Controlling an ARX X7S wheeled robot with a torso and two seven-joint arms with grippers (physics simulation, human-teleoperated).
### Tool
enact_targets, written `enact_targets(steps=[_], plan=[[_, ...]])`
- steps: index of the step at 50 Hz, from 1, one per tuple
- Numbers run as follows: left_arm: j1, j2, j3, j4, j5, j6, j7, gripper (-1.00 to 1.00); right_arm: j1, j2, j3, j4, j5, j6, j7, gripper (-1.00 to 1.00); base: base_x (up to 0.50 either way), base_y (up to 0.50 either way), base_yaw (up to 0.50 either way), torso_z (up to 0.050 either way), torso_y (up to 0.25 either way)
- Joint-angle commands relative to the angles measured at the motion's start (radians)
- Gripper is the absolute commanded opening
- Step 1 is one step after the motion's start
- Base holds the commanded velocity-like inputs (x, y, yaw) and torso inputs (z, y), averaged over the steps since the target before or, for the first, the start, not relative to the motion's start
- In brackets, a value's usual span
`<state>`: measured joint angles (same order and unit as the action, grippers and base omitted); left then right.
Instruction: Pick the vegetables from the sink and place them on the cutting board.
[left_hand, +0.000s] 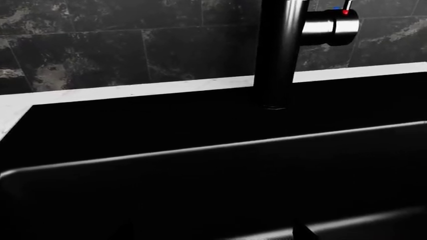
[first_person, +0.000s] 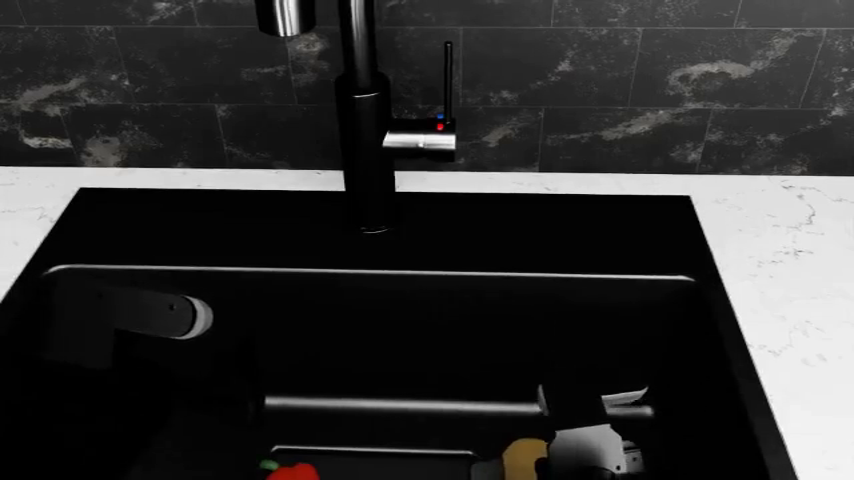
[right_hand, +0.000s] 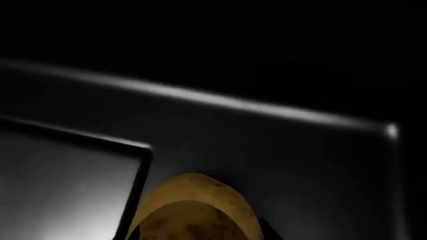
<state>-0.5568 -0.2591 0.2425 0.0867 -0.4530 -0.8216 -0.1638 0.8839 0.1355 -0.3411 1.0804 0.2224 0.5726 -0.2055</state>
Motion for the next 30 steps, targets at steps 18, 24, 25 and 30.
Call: enact_targets(steps=[18,24,25,30], plan=[[0.043,0.008,0.062,-0.012,-0.014,-0.01,0.013,1.0,-0.245,0.151,0.142,-1.32,0.15,0.643,0.14,-1.0,0.0,0.0,0.0,0.0,0.0],[0.028,0.014,0.081,-0.04,-0.008,-0.006,0.021,1.0,-0.211,0.137,0.23,-1.49,0.202,0.759,0.171,-1.0,0.0,0.0,0.0,0.0,0.0],[0.026,0.017,0.084,-0.05,-0.006,-0.003,0.023,1.0,-0.198,0.135,0.244,-1.528,0.211,0.787,0.178,-1.0,0.0,0.0,0.0,0.0,0.0],[0.026,0.023,0.095,-0.064,-0.011,-0.011,0.026,1.0,-0.158,0.127,0.301,-1.615,0.237,0.863,0.198,-1.0,0.0,0.0,0.0,0.0,0.0]])
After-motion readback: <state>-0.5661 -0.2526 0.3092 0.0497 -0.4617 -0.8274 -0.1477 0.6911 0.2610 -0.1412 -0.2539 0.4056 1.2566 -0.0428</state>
